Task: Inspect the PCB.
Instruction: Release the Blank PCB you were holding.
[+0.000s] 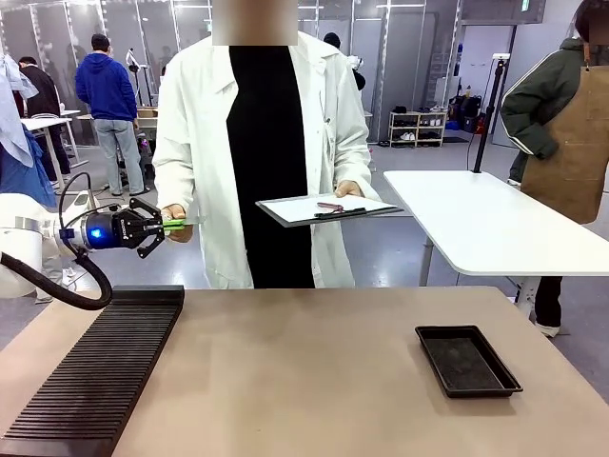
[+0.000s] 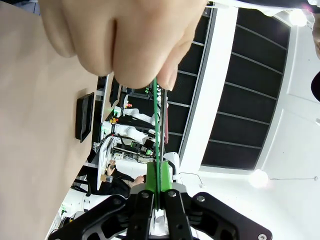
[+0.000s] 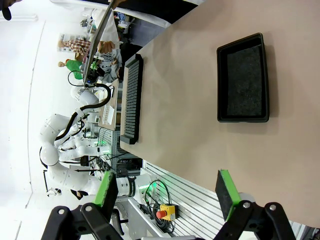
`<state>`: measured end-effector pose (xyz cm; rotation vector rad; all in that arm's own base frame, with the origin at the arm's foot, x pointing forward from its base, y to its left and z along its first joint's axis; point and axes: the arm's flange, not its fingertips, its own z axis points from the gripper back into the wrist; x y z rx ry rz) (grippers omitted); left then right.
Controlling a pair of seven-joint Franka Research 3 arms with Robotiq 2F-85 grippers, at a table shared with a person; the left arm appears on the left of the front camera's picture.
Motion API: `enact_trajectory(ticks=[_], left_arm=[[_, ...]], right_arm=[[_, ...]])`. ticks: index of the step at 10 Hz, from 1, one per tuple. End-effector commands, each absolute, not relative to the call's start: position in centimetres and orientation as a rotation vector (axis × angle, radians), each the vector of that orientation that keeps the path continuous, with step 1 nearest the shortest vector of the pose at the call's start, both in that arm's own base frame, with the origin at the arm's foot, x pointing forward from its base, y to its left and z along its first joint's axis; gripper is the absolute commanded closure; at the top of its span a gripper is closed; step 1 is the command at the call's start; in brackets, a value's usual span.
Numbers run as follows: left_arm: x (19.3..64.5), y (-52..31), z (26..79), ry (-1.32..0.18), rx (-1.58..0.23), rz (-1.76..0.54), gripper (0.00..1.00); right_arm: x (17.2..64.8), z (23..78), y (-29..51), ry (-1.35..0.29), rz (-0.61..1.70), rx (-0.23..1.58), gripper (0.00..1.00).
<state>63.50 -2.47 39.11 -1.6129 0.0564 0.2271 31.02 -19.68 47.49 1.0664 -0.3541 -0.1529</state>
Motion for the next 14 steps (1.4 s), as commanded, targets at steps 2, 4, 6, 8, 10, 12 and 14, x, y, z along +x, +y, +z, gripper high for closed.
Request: enact_trajectory(ticks=[2,4,6,8,10,12,14], left_arm=[[63.46,-2.47,39.29,0.070,-1.617,0.232,0.97],[63.50,-2.46,39.11,0.056,-1.613,0.227,0.65],[63.39,-2.46,39.42,0.070,-1.611,0.206,0.31],[63.38,-2.64,39.48,0.082,-1.600,0.201,0.00],[63.32,-2.78,39.38,0.098,-1.591,0.195,0.00],[63.35,-2.71,39.41,0.099,-1.587,0.194,0.11],[63.36,-2.63,39.33,0.097,-1.582,0.191,0.00]], right_arm=[[30.88,47.68,-19.73,-0.346,-0.153,1.060,0.00],[30.88,47.68,-19.73,-0.346,-0.153,1.060,0.00],[30.88,47.68,-19.73,-0.346,-0.153,1.060,0.00],[30.88,47.68,-19.73,-0.346,-0.153,1.060,0.00],[30.88,47.68,-19.73,-0.346,-0.153,1.060,0.00],[30.88,47.68,-19.73,-0.346,-0.153,1.060,0.00],[30.88,47.68,-19.73,-0.346,-0.153,1.060,0.00]])
